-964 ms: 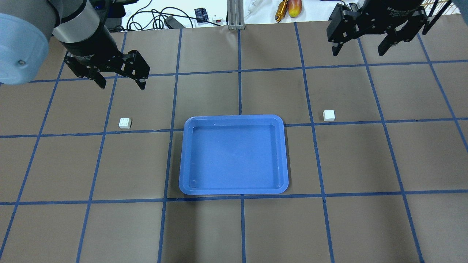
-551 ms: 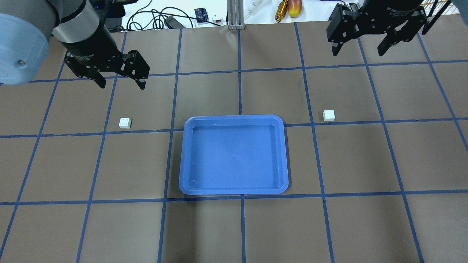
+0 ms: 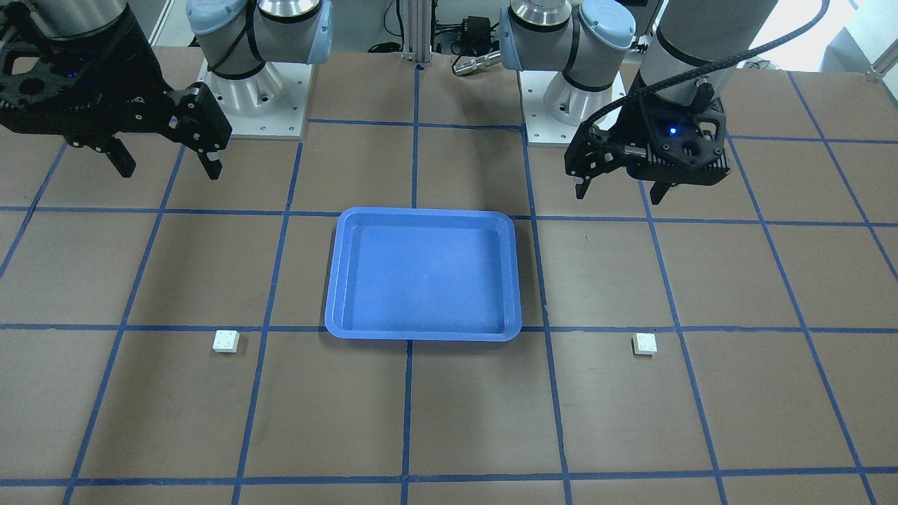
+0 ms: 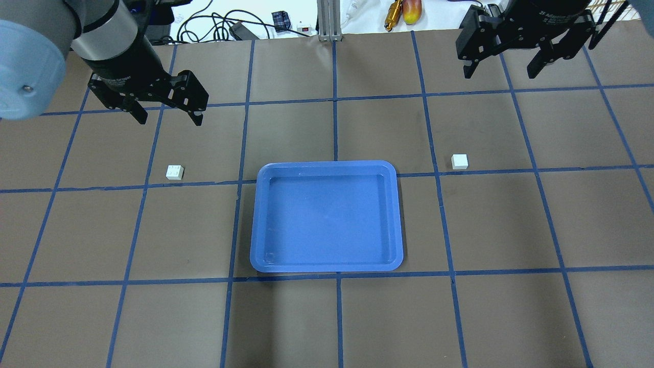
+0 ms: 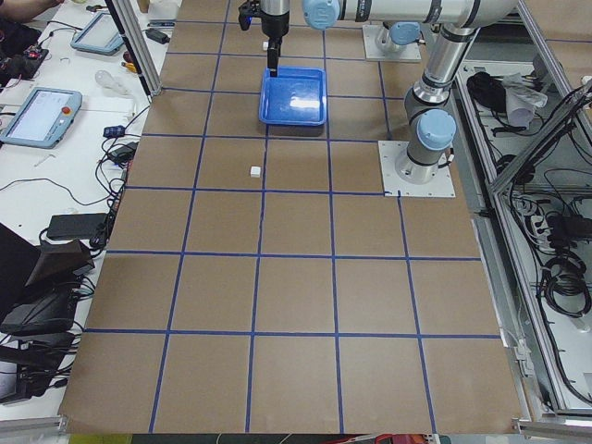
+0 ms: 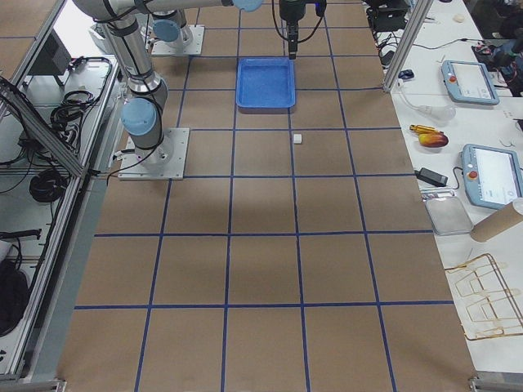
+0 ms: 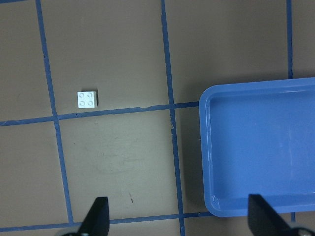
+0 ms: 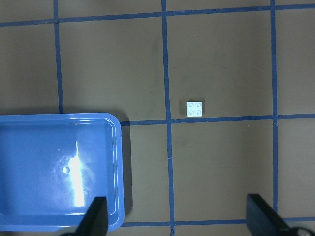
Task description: Assemble white blocks and place on blue tray
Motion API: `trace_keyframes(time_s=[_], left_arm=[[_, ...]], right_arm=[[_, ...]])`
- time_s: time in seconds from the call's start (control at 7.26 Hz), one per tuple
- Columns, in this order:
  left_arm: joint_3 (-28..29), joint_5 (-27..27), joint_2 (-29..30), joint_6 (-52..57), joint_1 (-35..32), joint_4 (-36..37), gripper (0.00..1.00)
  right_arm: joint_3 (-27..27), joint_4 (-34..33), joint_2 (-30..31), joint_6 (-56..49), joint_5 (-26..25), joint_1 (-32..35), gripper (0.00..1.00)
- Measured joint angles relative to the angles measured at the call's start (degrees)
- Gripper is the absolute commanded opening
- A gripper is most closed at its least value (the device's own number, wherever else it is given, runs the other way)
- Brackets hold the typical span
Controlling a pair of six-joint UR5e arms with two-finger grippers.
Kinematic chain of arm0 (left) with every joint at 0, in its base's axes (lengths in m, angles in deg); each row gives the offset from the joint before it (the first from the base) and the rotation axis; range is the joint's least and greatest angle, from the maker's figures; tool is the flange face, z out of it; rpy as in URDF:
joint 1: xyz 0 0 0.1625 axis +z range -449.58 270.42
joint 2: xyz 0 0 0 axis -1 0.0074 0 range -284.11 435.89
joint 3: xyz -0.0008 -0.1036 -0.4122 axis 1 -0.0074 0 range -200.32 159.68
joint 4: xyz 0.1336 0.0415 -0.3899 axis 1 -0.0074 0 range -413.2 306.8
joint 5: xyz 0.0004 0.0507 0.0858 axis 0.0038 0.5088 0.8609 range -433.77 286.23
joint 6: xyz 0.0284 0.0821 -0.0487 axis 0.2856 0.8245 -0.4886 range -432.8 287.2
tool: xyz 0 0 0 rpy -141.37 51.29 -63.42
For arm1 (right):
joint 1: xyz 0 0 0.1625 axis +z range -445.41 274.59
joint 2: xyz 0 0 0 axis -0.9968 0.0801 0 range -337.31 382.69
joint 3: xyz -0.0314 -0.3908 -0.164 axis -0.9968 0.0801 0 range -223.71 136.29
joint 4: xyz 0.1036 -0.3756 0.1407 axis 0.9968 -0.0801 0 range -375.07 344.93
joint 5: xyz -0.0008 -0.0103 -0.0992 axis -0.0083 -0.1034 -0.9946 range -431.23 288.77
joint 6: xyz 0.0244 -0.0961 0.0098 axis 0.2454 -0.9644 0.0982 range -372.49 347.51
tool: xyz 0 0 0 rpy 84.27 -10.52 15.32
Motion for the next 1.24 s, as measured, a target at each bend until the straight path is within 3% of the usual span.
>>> trace_keyframes(time_s=[0.69,1.24], left_arm=[[-0.1,0.2,0.7,0.6,1.8,-0.2,1.0],[-0.2,0.5,6.7,2.5,5.3,3.5,1.0]], right_arm=[[0.0,0.0,0.1,0.0,0.0,0.0,1.0],[0.0,0.0,0.1,-0.2,0.0,0.0,1.0]])
